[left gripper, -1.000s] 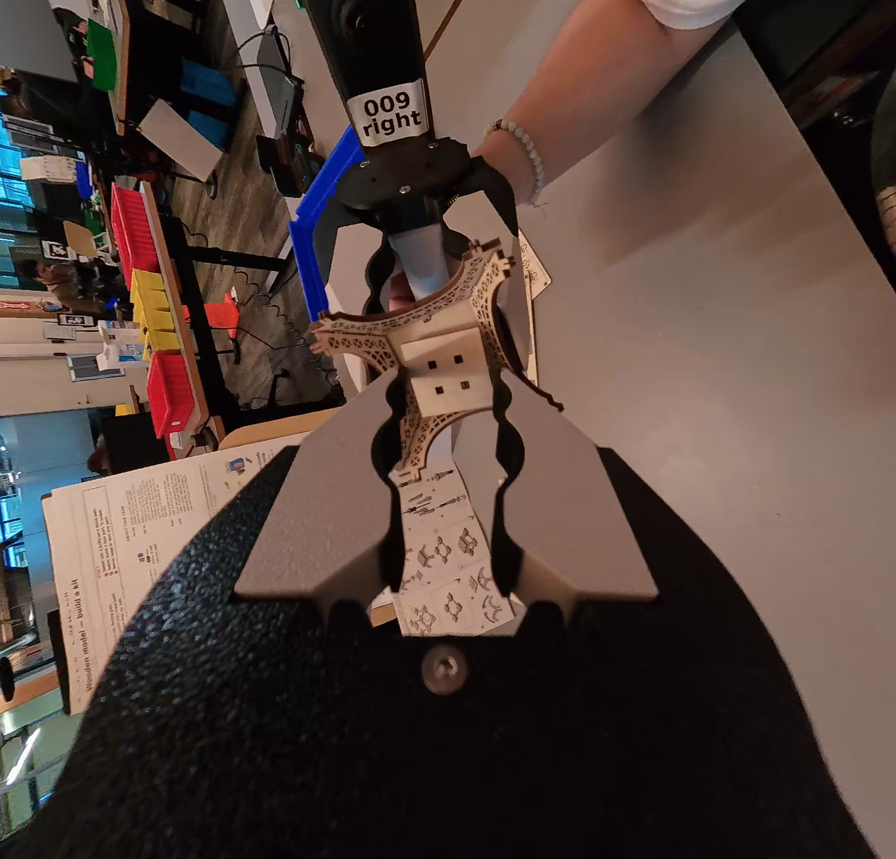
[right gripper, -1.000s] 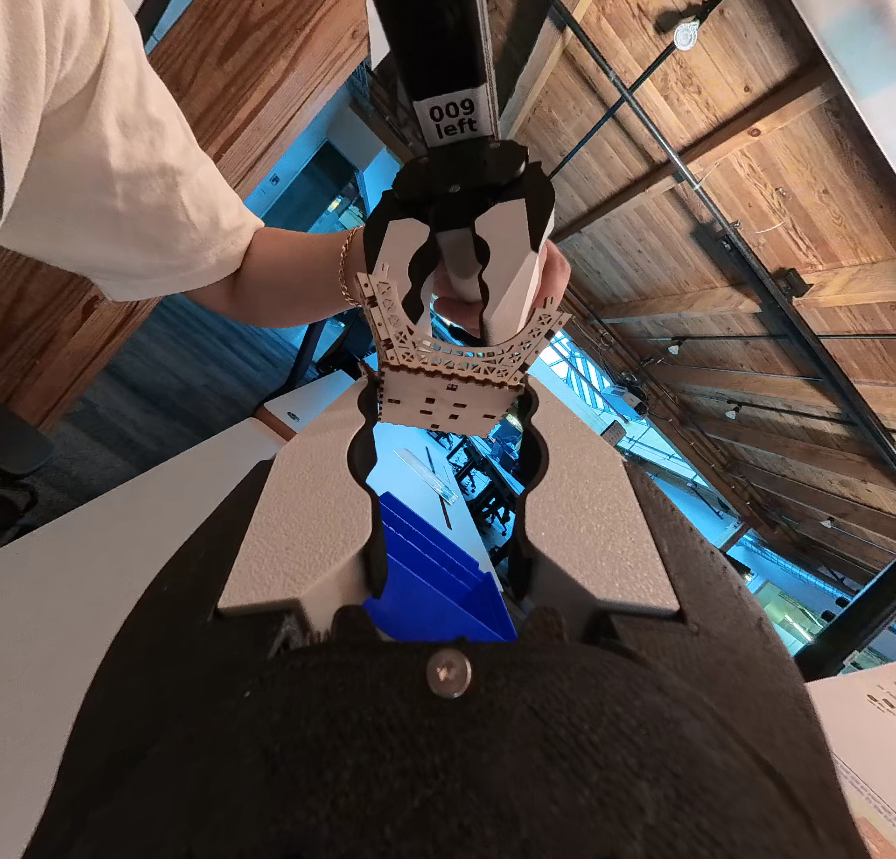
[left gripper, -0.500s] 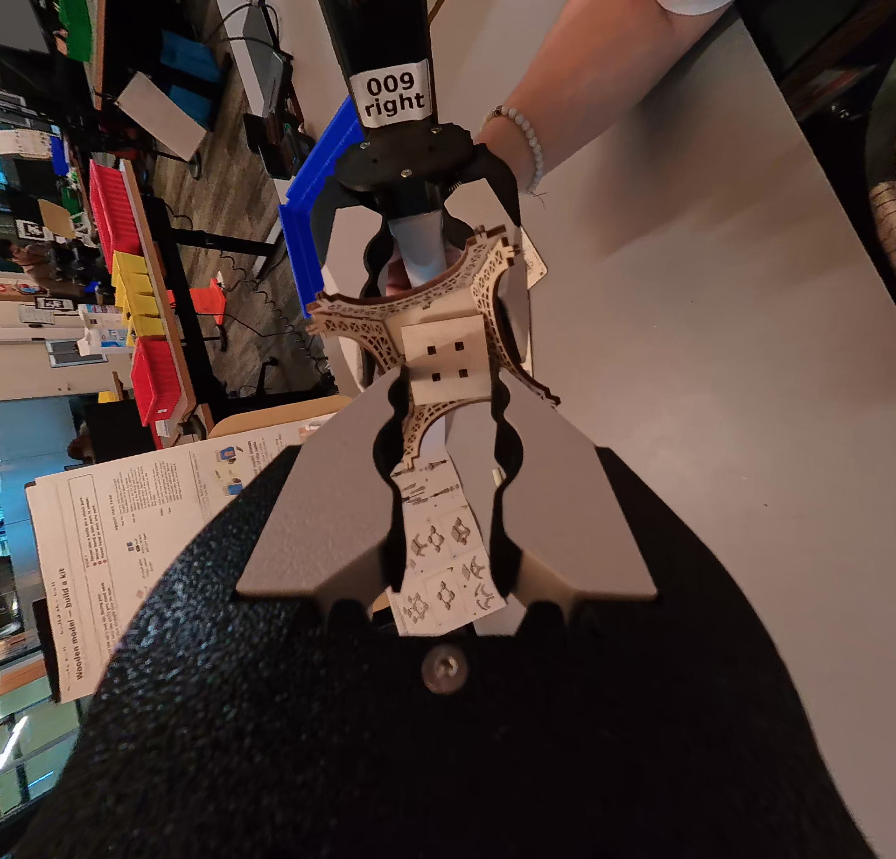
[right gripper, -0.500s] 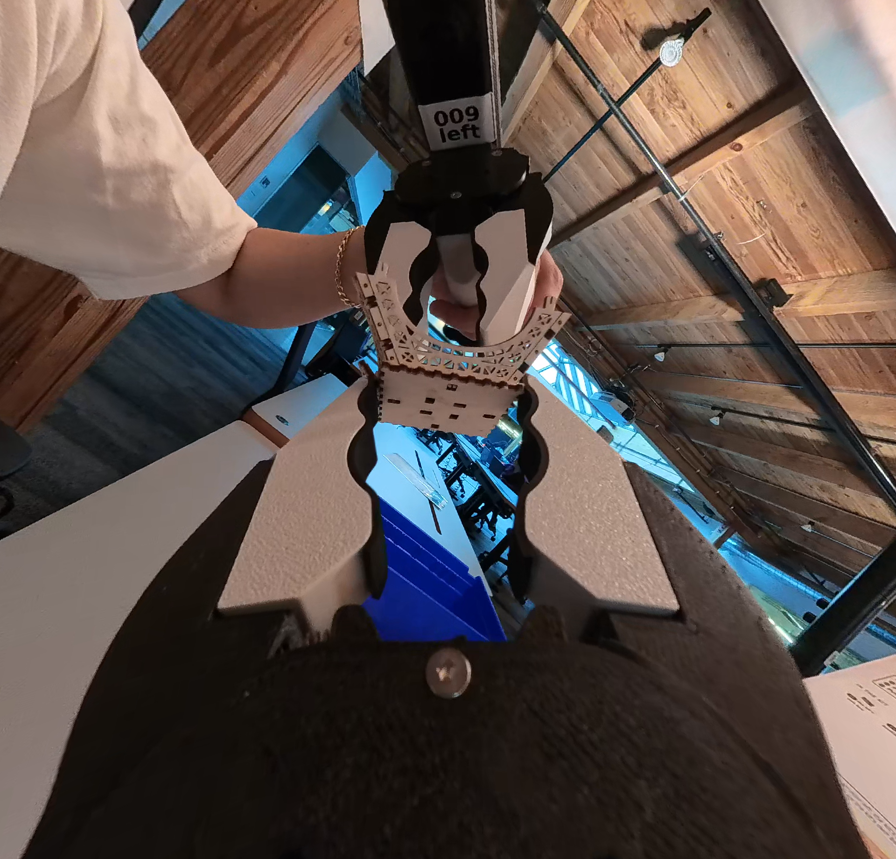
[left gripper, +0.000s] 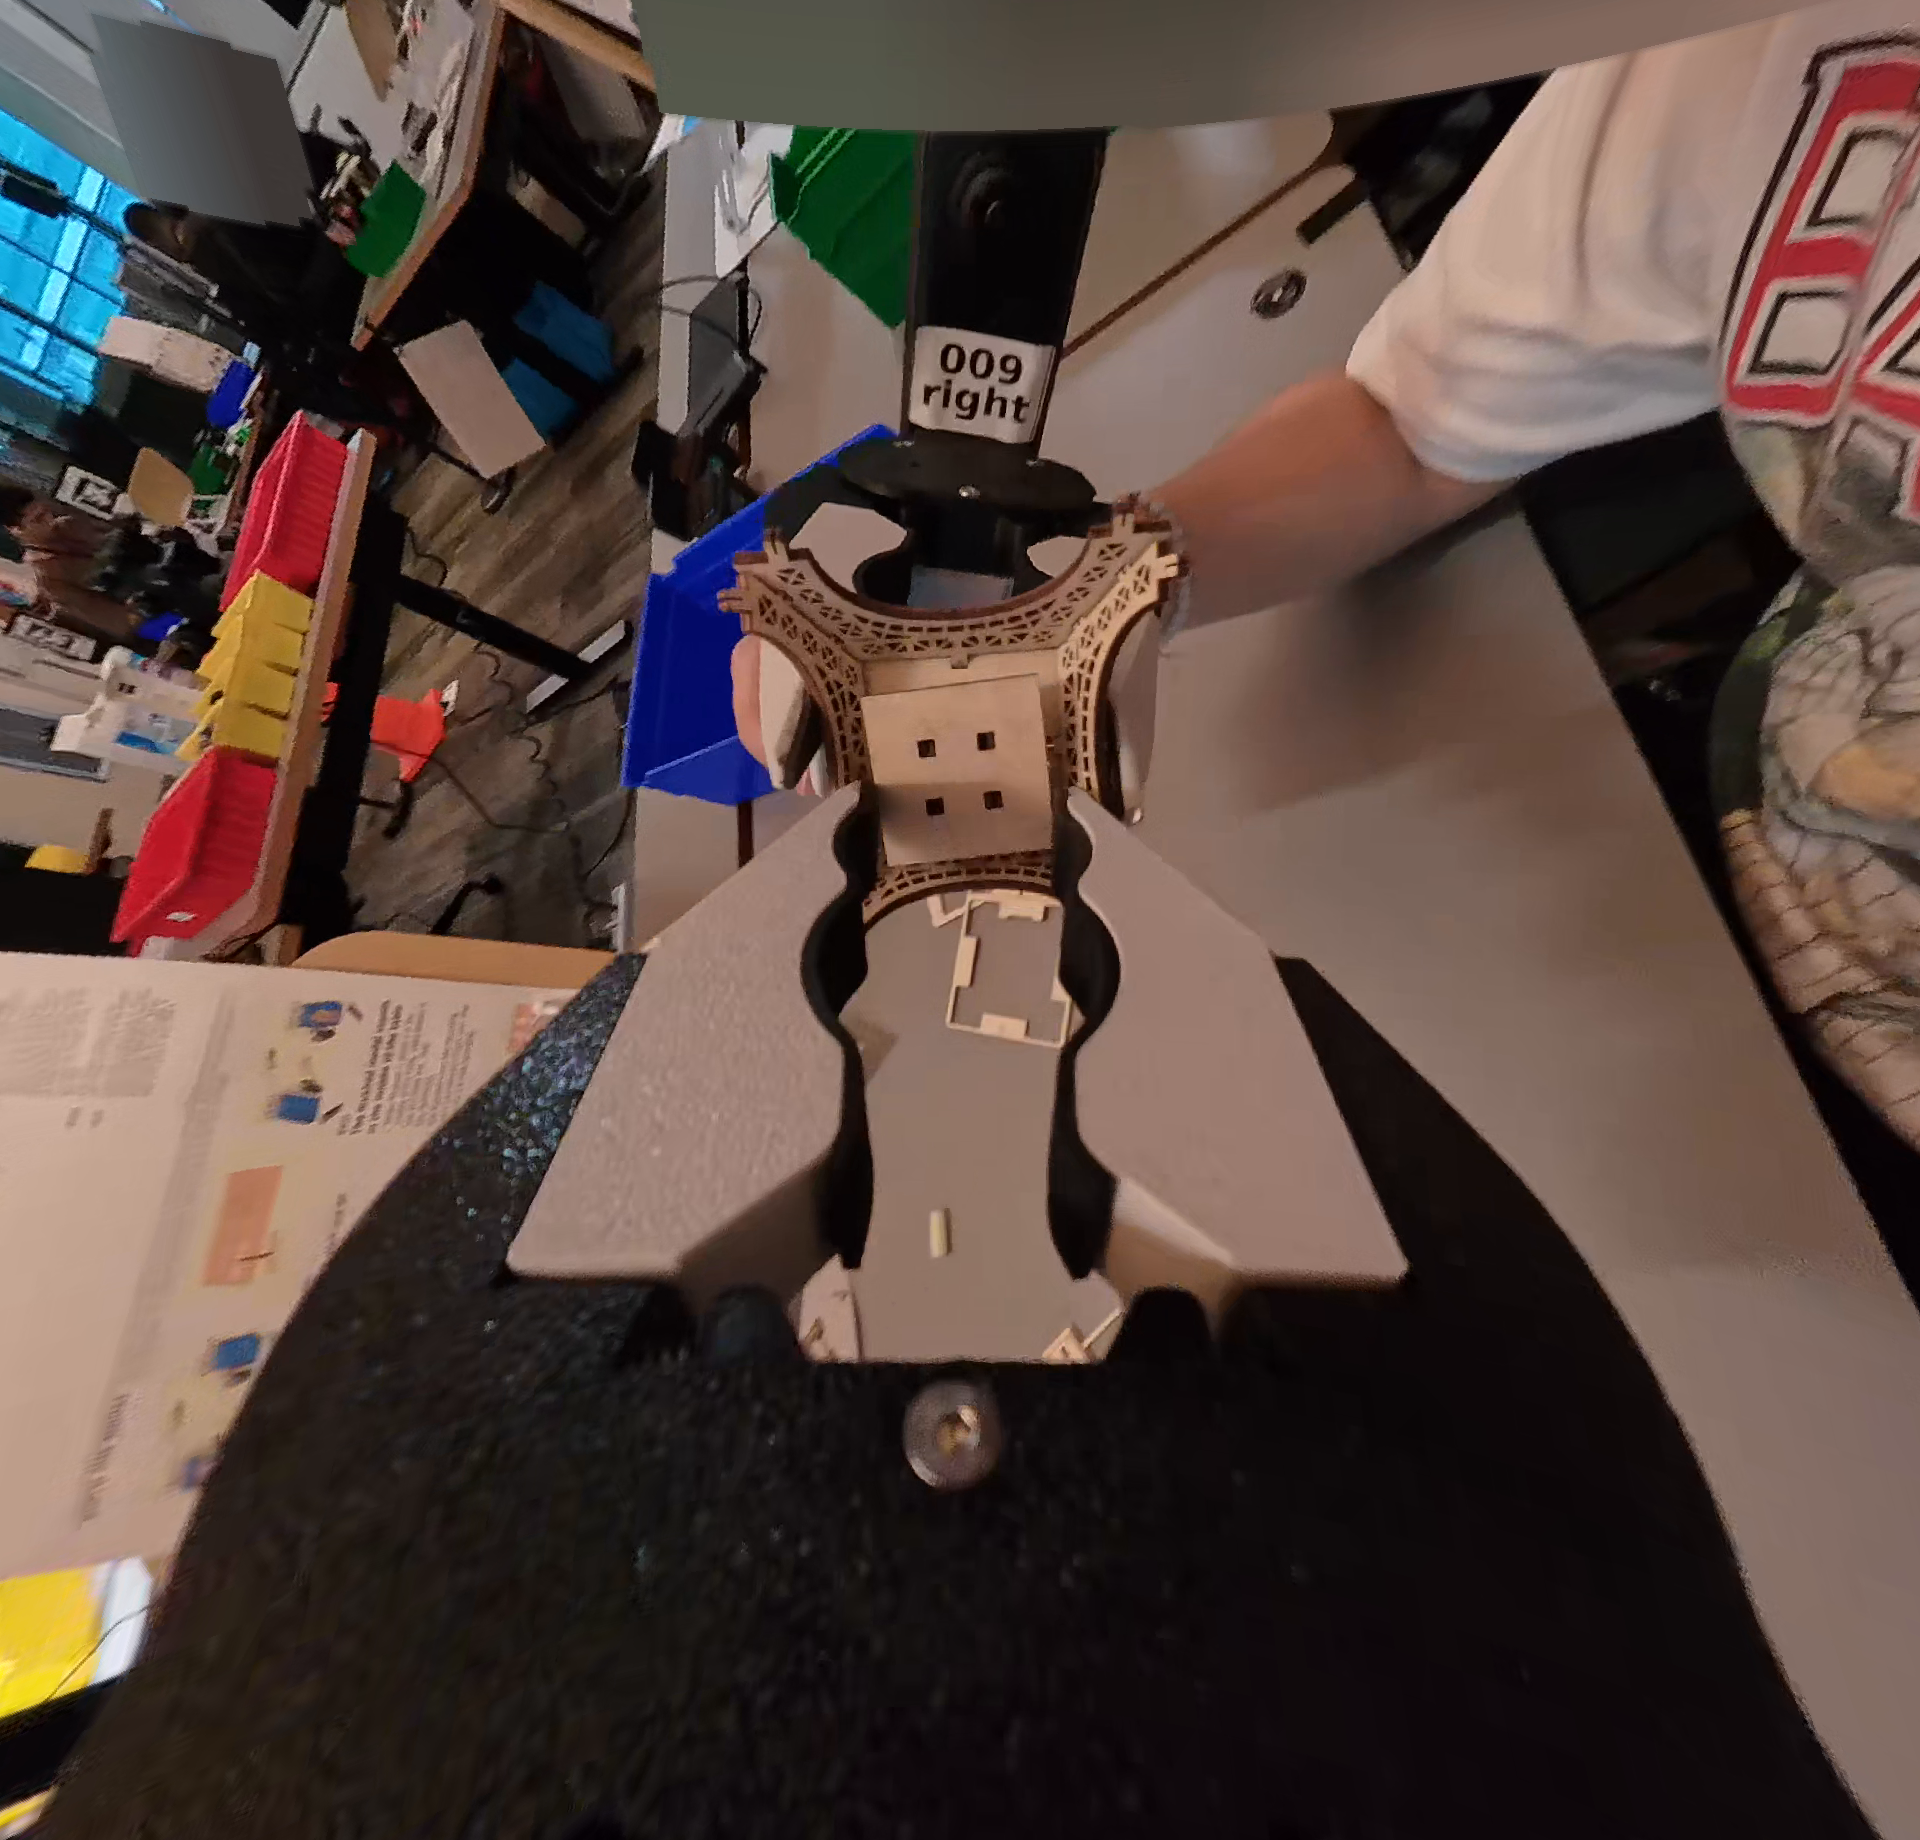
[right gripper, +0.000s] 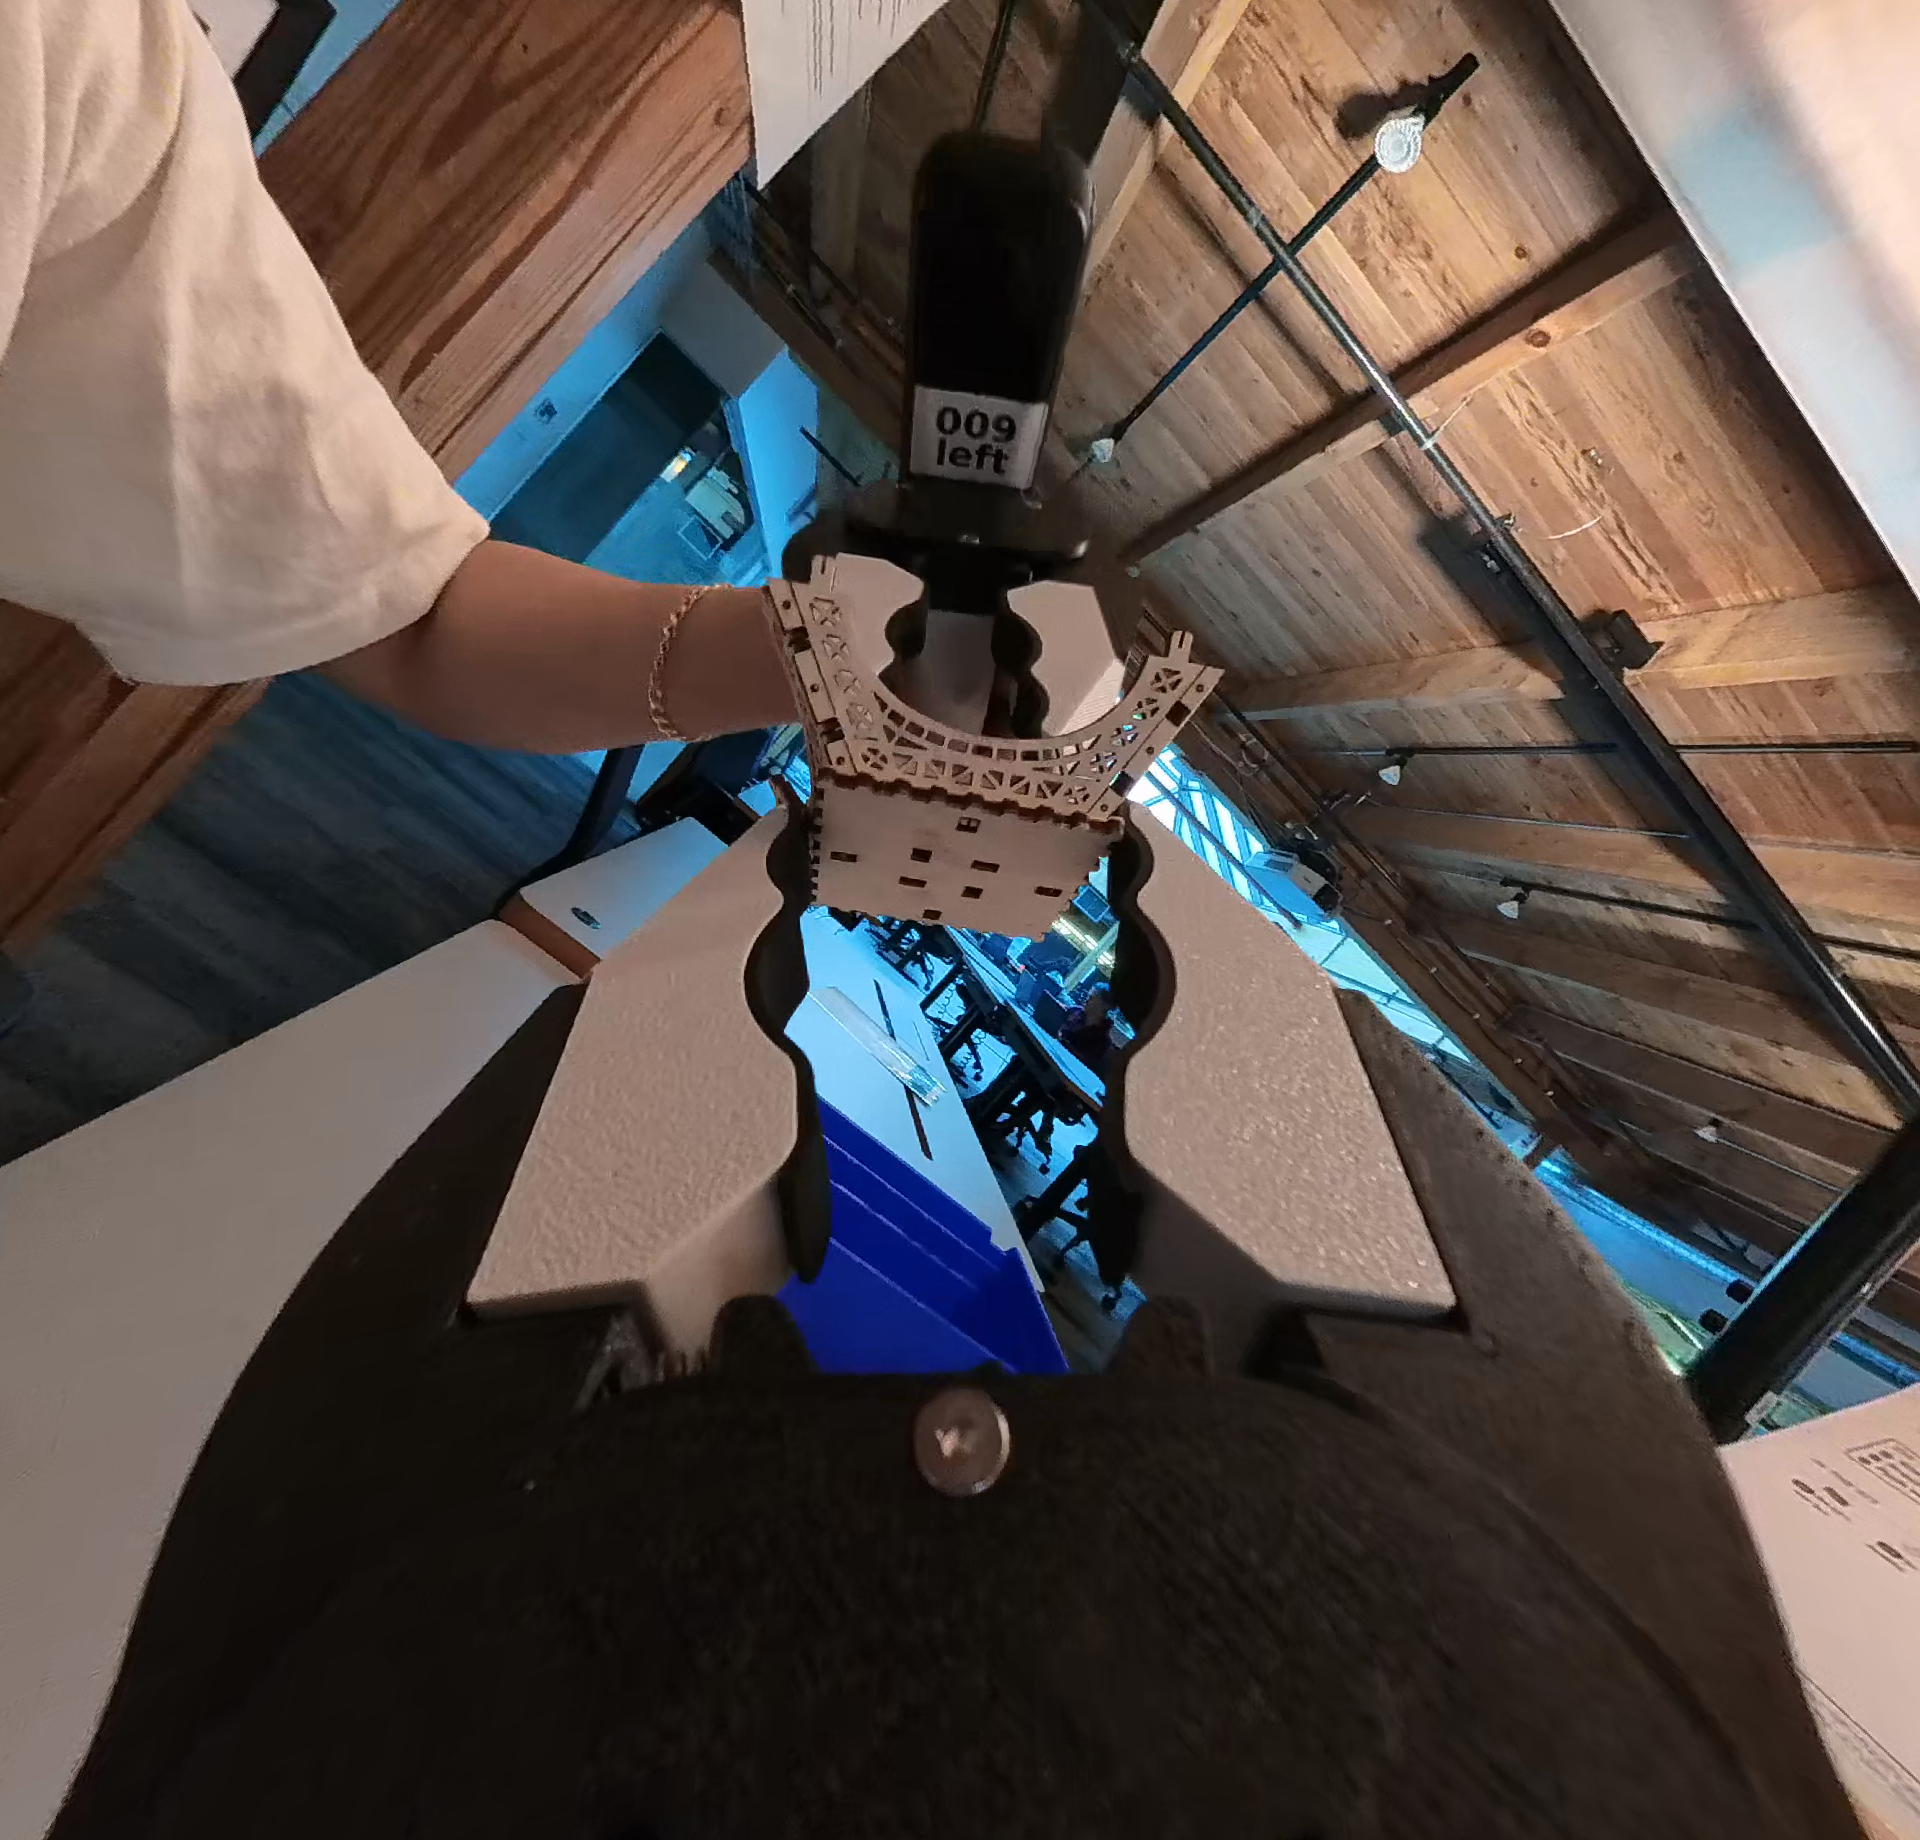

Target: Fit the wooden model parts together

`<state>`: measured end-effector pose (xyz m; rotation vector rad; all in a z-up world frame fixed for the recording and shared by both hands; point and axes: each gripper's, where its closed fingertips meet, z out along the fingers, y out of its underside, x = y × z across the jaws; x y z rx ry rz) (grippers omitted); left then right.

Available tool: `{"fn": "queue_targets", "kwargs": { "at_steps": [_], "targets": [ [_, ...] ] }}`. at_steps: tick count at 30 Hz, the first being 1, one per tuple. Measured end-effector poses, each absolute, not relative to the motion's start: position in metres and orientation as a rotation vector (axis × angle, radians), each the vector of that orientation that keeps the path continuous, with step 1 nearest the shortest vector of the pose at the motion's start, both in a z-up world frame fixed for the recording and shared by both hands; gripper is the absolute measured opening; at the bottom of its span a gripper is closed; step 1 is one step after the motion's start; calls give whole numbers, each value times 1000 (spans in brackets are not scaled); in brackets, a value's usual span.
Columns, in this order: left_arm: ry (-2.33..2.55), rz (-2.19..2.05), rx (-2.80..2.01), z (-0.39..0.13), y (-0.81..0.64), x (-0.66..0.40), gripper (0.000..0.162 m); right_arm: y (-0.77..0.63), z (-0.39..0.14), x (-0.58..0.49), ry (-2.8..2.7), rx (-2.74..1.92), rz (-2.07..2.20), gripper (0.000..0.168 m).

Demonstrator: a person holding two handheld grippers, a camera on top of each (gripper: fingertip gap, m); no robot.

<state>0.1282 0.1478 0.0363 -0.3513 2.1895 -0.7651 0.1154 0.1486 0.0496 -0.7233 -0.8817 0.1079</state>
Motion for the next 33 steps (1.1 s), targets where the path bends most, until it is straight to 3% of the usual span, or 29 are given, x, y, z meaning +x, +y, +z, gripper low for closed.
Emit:
{"fn": "queue_targets", "kwargs": {
  "at_steps": [17, 33],
  "targets": [
    [2174, -788, -348, 35, 147, 133, 30, 151, 47, 117, -900, -764, 109, 55],
    [1994, -1333, -507, 15, 169, 130, 30, 183, 17, 114, -862, -1260, 201, 55]
  ]
}}
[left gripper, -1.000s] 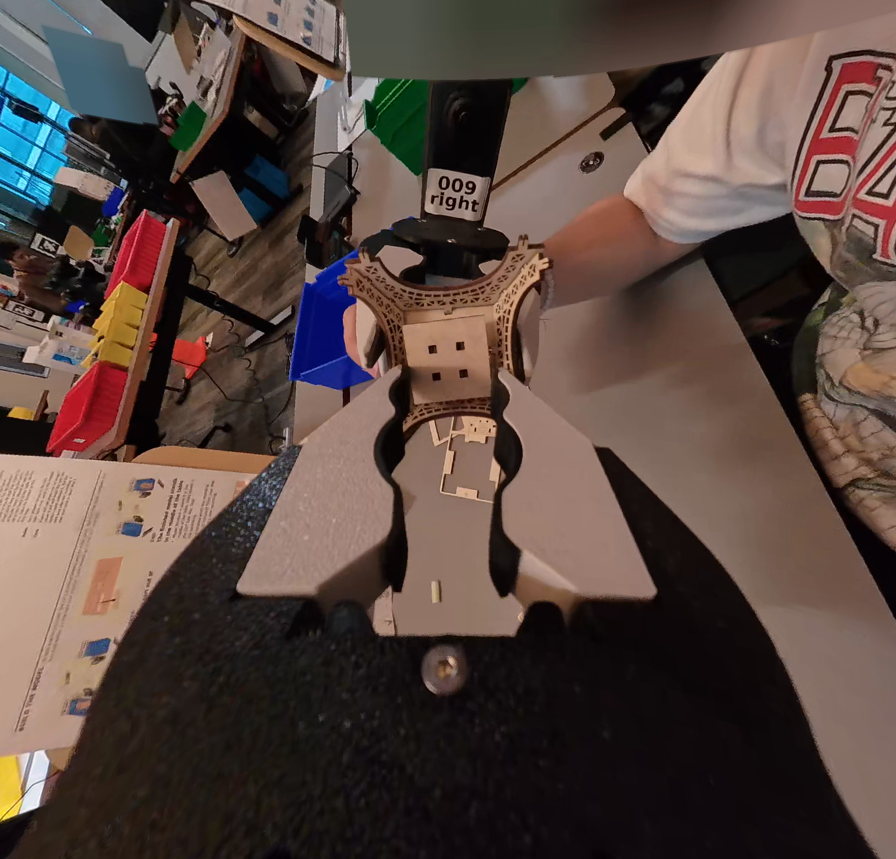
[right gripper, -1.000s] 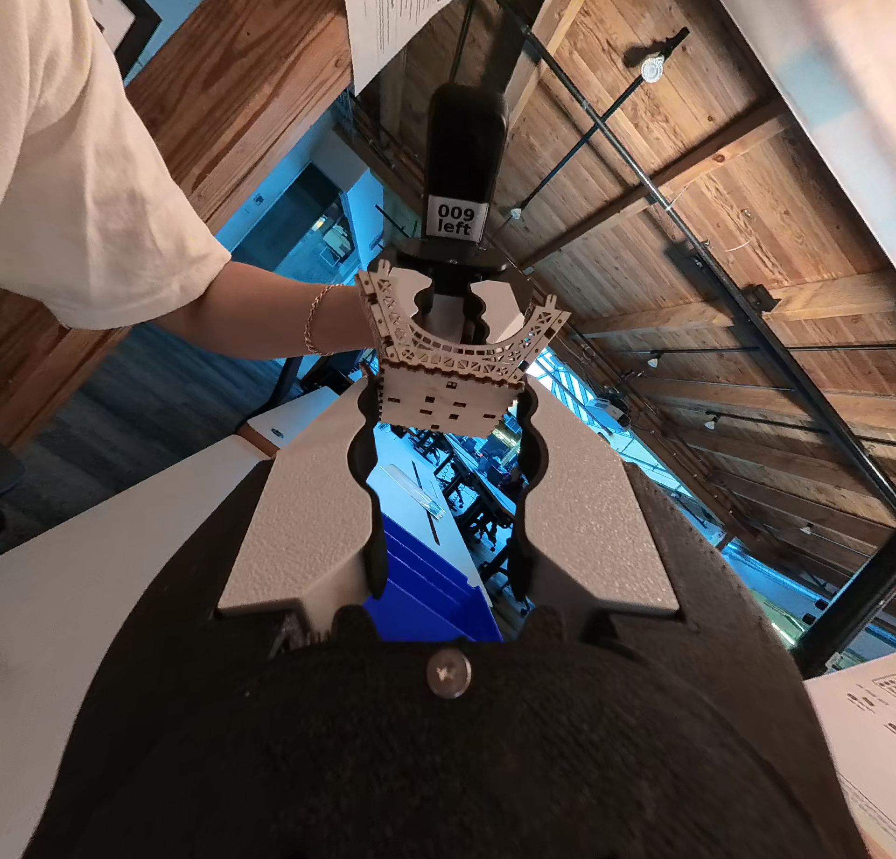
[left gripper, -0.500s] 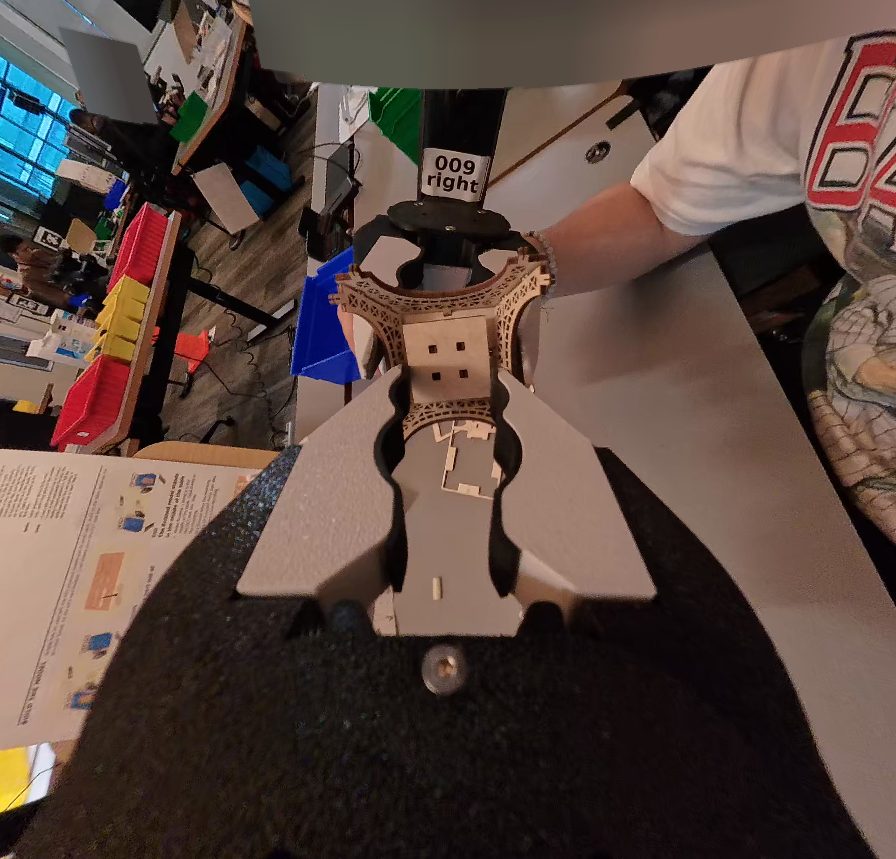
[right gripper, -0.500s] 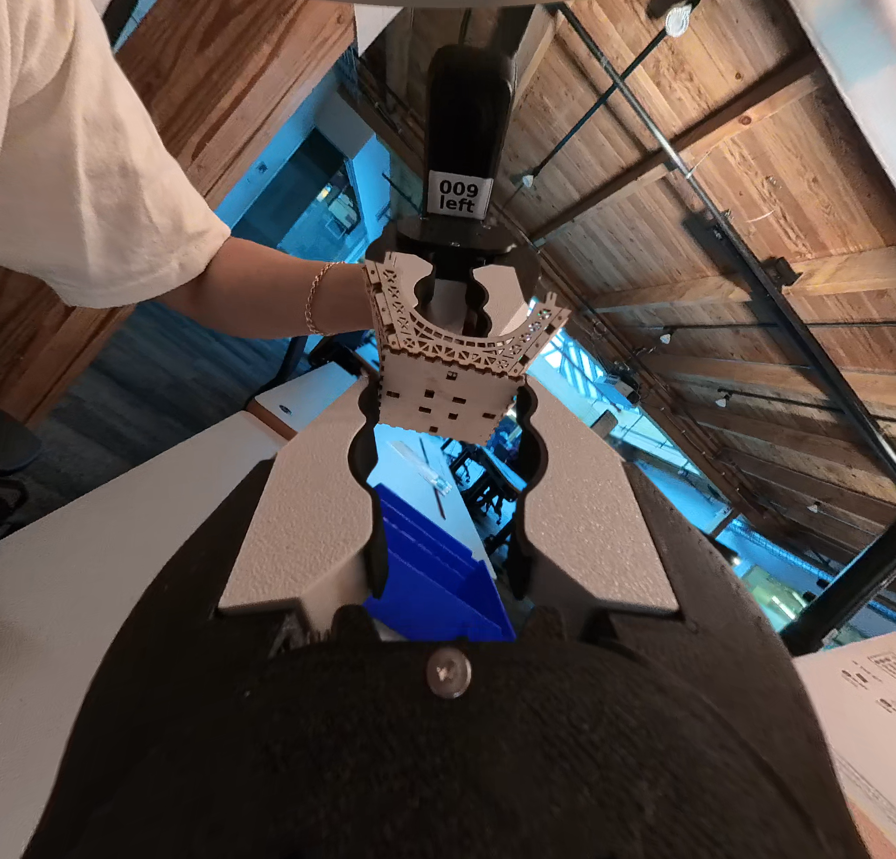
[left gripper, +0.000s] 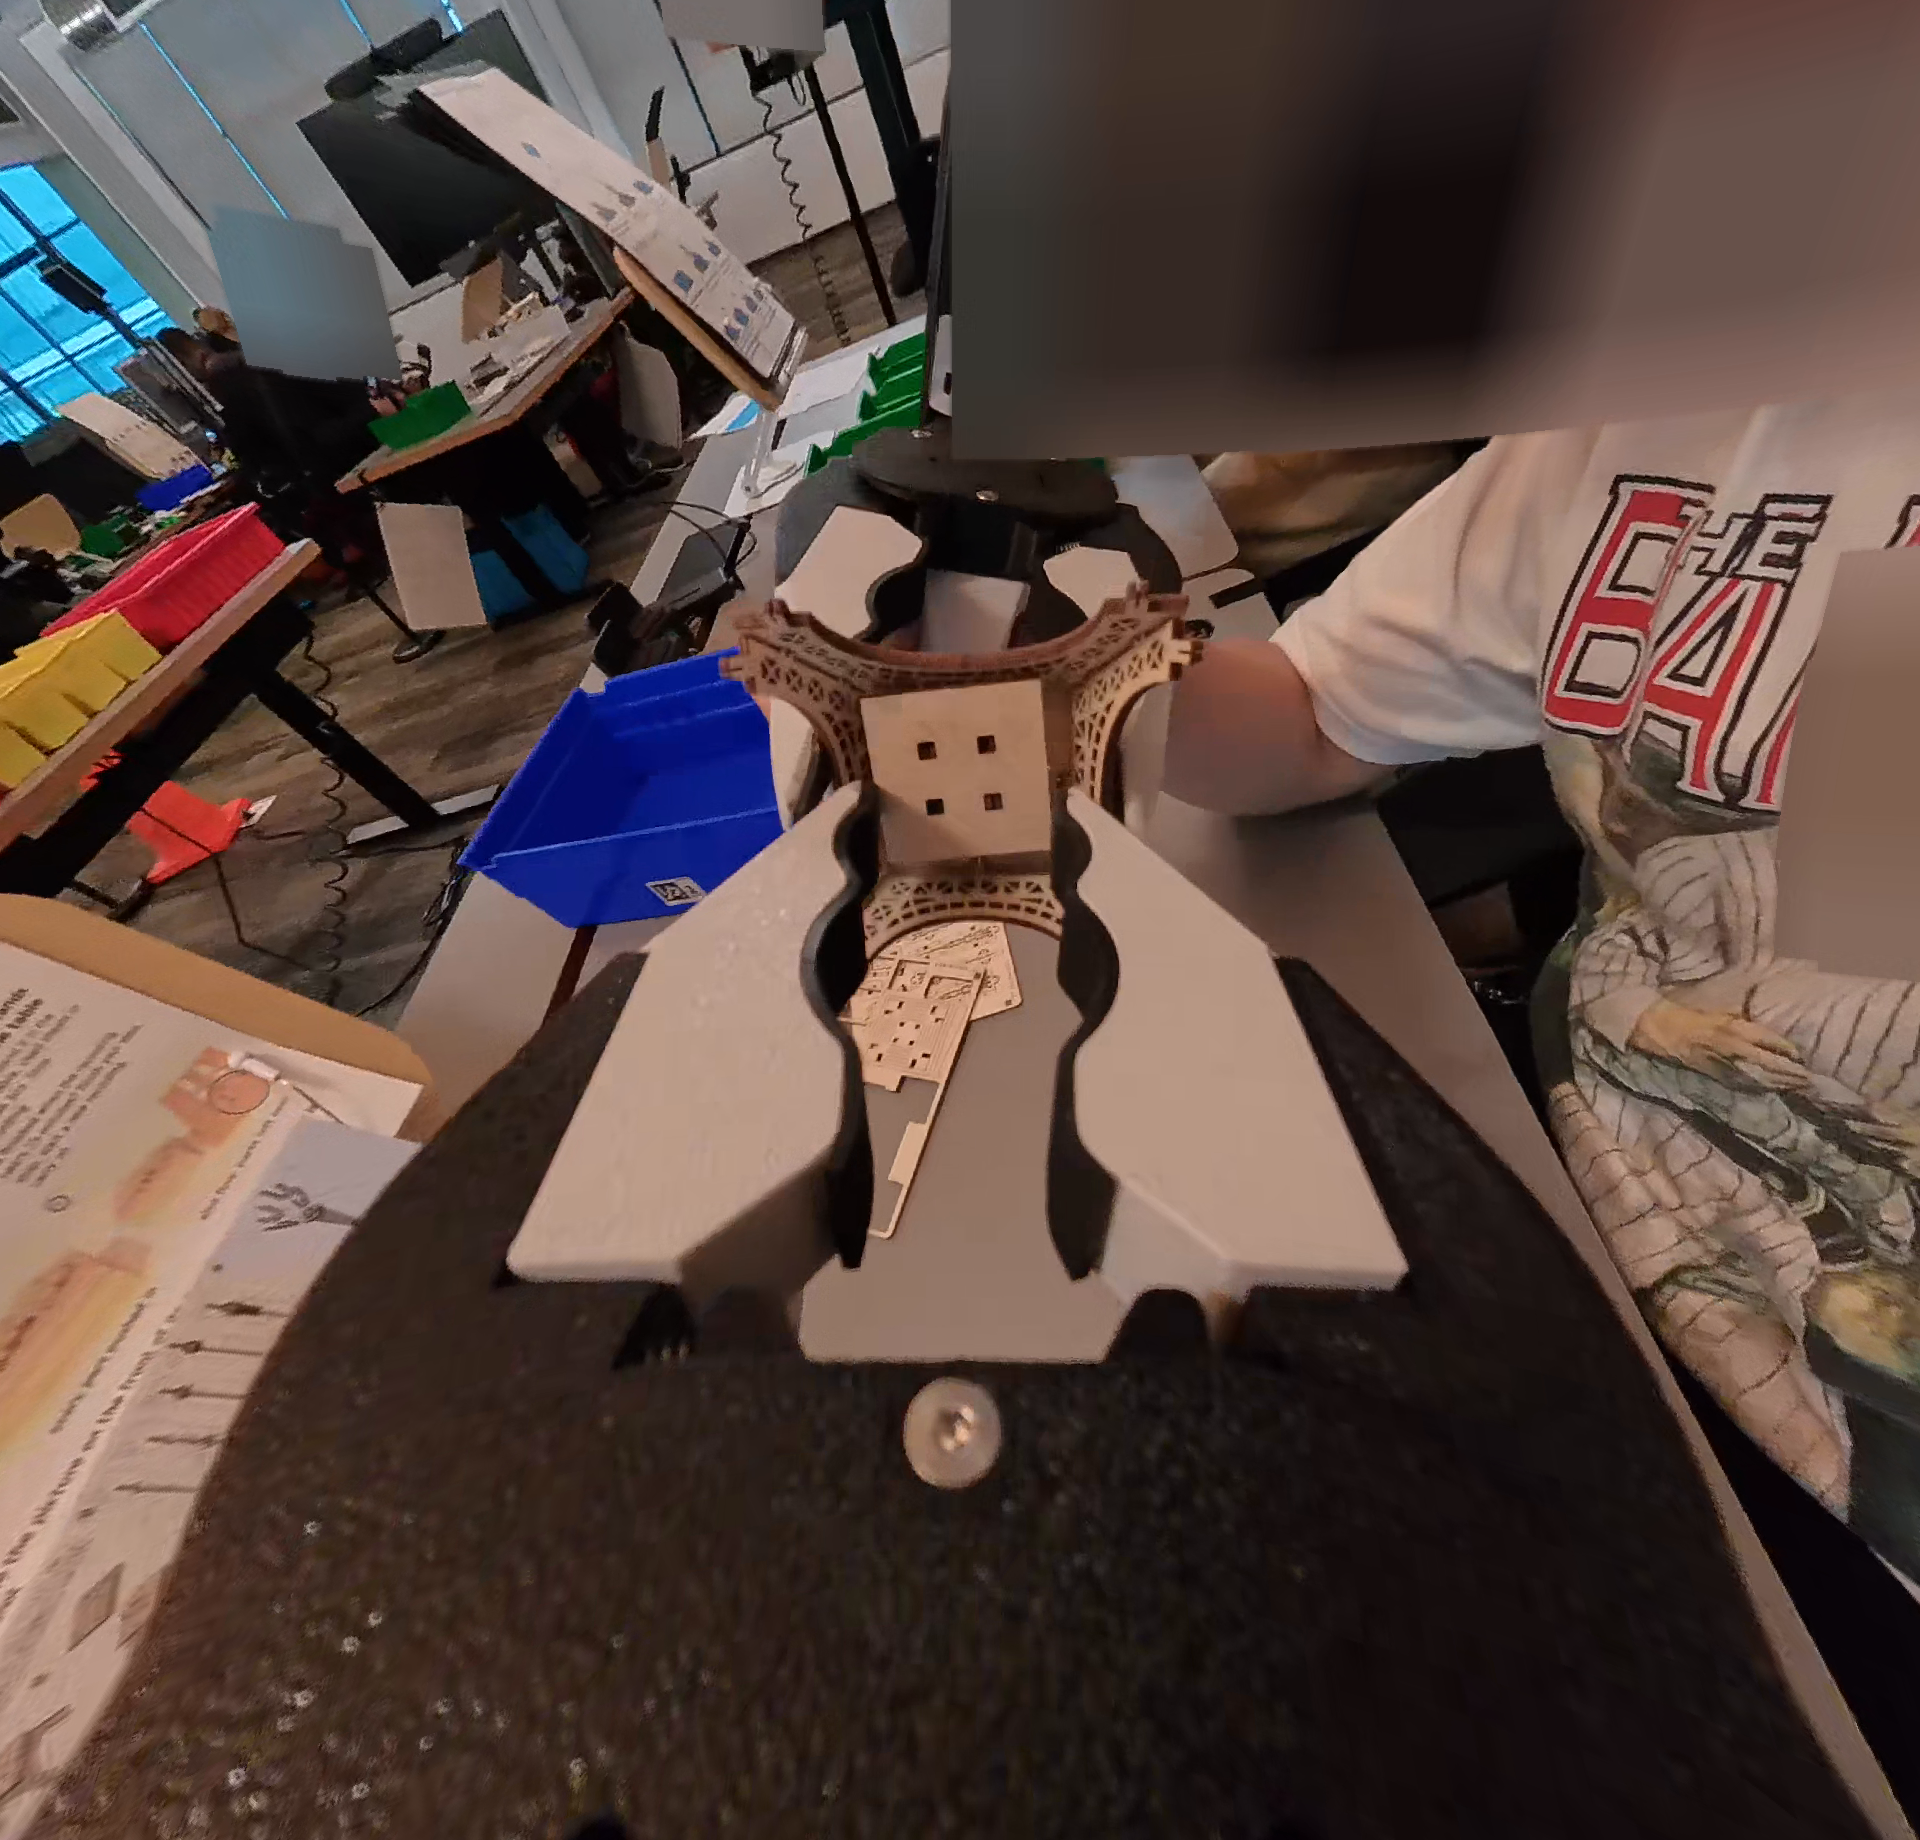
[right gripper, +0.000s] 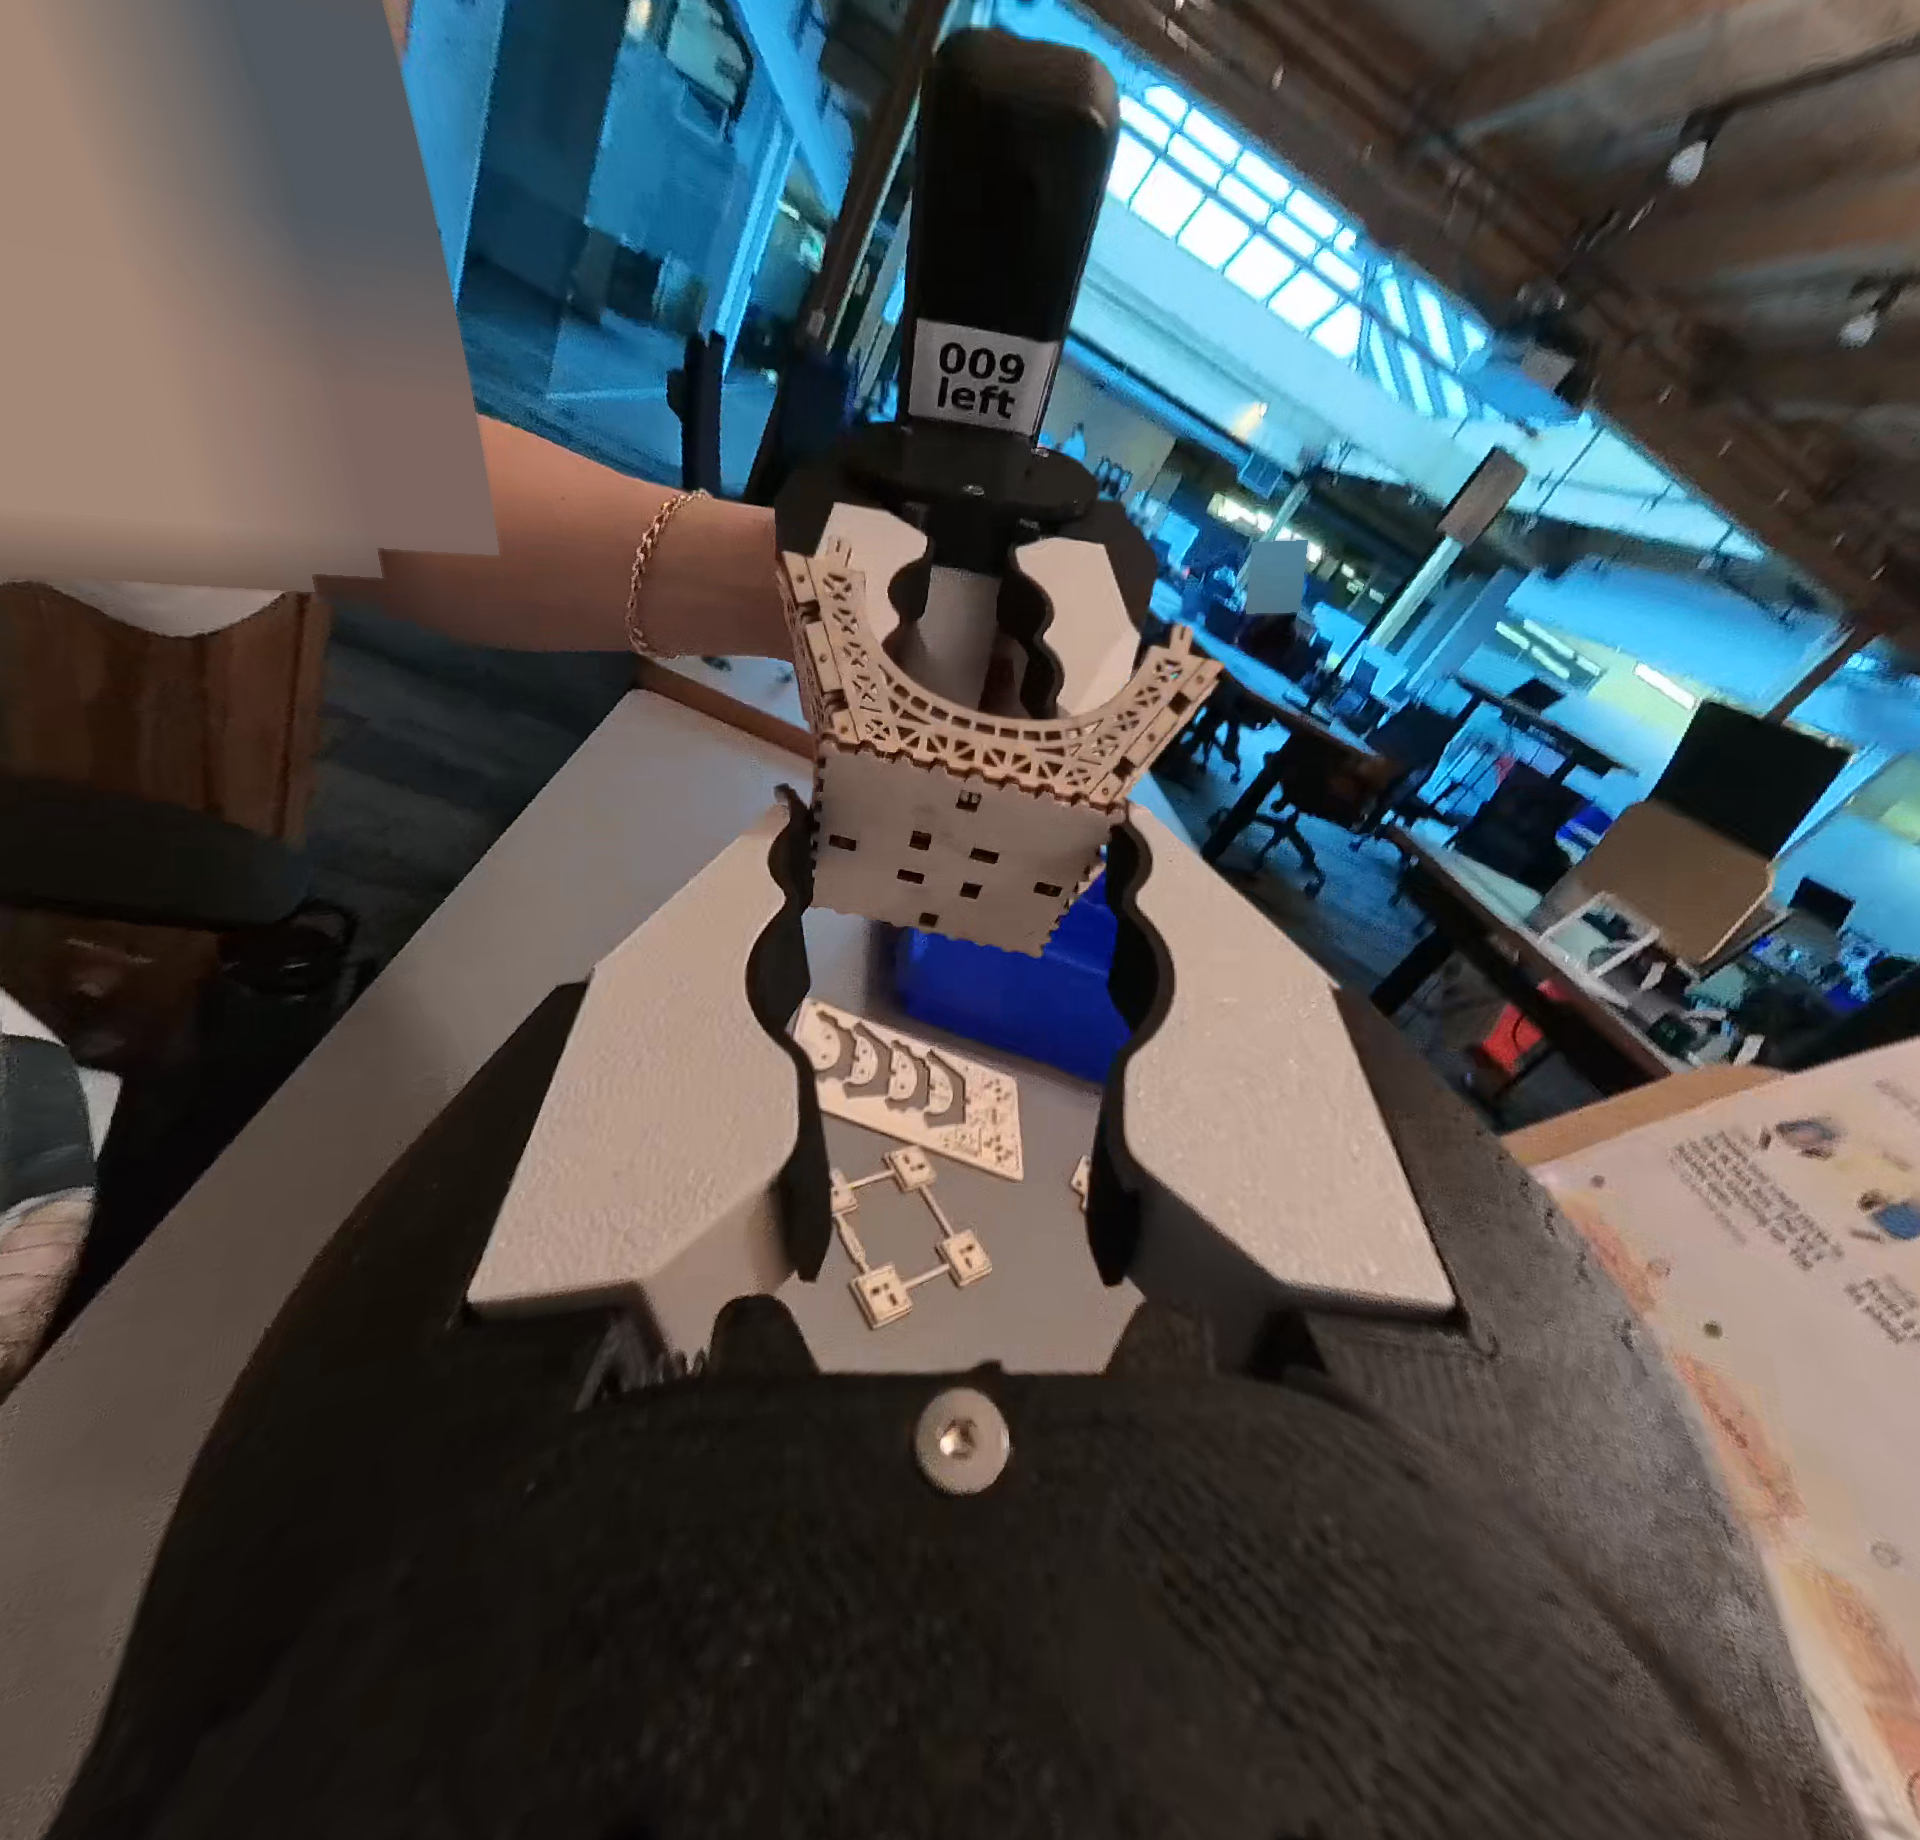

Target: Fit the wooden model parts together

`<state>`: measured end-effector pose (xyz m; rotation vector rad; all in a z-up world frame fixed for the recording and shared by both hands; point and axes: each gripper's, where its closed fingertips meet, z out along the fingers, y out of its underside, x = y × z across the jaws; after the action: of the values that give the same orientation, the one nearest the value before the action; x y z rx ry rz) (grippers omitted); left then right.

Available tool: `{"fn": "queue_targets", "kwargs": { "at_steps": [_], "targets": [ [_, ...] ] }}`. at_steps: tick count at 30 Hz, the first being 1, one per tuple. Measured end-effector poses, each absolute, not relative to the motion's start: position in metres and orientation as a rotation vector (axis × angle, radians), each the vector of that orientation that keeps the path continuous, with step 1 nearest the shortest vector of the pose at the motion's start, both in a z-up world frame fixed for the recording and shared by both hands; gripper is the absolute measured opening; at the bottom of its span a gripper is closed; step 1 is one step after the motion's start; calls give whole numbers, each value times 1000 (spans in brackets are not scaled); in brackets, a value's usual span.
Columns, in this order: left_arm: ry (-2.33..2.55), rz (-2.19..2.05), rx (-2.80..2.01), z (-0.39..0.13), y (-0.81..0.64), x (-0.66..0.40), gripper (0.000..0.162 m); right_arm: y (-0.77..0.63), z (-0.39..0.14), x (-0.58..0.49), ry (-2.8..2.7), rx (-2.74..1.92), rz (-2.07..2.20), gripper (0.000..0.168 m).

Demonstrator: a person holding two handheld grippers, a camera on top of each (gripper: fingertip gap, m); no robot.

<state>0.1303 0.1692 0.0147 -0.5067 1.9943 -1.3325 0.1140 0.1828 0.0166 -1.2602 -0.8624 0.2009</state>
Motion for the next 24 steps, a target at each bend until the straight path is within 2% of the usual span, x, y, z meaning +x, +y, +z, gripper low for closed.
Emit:
{"fn": "queue_targets", "kwargs": {
  "at_steps": [11, 15, 24],
  "targets": [
    [1929, -1535, -509, 7, 179, 134, 30, 194, 7, 119, -810, -1353, 221, 55],
    [1961, -1349, -565, 14, 177, 141, 30, 190, 17, 124, -862, -1175, 223, 56],
    [2083, -869, -718, 32, 159, 150, 30, 164, 43, 132, -788, -813, 524, 55]
  ]
}}
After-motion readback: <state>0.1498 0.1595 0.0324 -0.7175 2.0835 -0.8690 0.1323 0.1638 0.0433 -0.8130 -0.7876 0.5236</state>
